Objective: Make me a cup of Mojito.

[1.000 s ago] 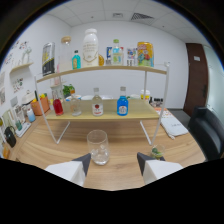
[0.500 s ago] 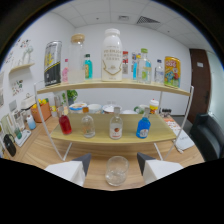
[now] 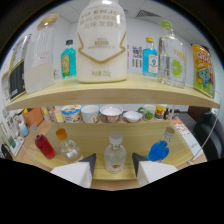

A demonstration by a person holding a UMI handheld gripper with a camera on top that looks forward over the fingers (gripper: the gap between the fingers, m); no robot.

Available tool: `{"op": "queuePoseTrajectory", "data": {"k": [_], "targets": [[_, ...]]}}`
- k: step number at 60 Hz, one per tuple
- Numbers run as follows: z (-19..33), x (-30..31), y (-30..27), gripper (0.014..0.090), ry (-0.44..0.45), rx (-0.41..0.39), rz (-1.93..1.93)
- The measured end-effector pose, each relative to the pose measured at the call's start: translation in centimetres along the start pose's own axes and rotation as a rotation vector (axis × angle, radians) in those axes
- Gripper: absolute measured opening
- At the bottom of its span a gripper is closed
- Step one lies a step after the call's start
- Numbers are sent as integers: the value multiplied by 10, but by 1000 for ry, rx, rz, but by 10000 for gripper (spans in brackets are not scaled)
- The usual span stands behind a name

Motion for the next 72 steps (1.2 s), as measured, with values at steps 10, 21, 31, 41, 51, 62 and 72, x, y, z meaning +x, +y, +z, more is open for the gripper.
{"op": "queuePoseTrajectory", "data": {"k": [10, 21, 31, 41, 51, 62, 72], "targets": [[13, 0, 5, 411, -10, -14, -2], [15, 1, 5, 356, -13, -5, 15], [4, 1, 3, 348, -26, -7, 55], [-30, 10, -4, 343, -4, 37, 52], [-67, 35, 9, 341, 53, 56, 20], [-89, 76, 49, 341, 138, 19, -7], [-90, 107, 72, 340, 217, -16, -164]]}}
